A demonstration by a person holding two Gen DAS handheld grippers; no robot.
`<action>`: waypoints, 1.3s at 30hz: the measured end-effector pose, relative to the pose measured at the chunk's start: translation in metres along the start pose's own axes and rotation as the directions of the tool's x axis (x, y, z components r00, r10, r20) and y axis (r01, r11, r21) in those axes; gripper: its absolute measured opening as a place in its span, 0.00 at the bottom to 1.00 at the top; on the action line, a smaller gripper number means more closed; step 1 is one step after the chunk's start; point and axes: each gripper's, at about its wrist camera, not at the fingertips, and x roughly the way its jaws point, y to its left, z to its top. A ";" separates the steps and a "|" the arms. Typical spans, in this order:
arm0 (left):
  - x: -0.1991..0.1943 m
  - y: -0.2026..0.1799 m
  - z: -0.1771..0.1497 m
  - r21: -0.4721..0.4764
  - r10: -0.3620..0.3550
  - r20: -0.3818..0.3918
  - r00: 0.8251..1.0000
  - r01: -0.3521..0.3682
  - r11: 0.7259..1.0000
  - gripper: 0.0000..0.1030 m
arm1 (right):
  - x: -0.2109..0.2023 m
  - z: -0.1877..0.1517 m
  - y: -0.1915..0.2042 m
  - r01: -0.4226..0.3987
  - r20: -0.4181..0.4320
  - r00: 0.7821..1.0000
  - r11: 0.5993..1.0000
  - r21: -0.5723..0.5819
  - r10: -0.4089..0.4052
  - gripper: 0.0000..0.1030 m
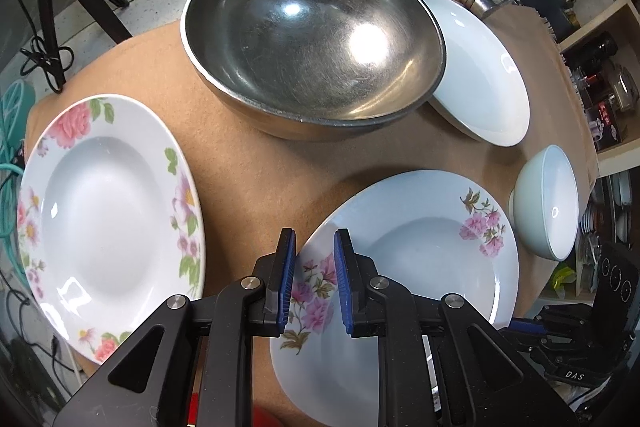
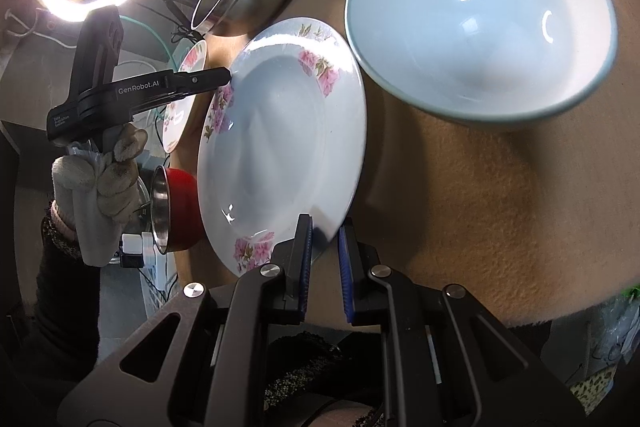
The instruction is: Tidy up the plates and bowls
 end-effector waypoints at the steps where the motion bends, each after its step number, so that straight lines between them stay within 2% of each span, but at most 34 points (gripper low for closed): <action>1: 0.000 -0.001 -0.001 -0.001 -0.001 0.000 1.000 0.001 1.000 0.17 | 0.000 0.000 0.000 0.001 -0.001 1.000 1.000 0.000 -0.001 0.13; 18: -0.003 -0.008 -0.021 -0.008 -0.002 0.003 1.000 0.002 1.000 0.17 | 0.007 -0.005 0.006 0.007 -0.022 1.000 1.000 -0.012 -0.007 0.13; 39: -0.002 -0.009 -0.018 -0.025 0.003 0.001 1.000 -0.003 1.000 0.17 | 0.007 -0.009 0.002 0.006 -0.042 0.999 0.999 -0.035 -0.008 0.13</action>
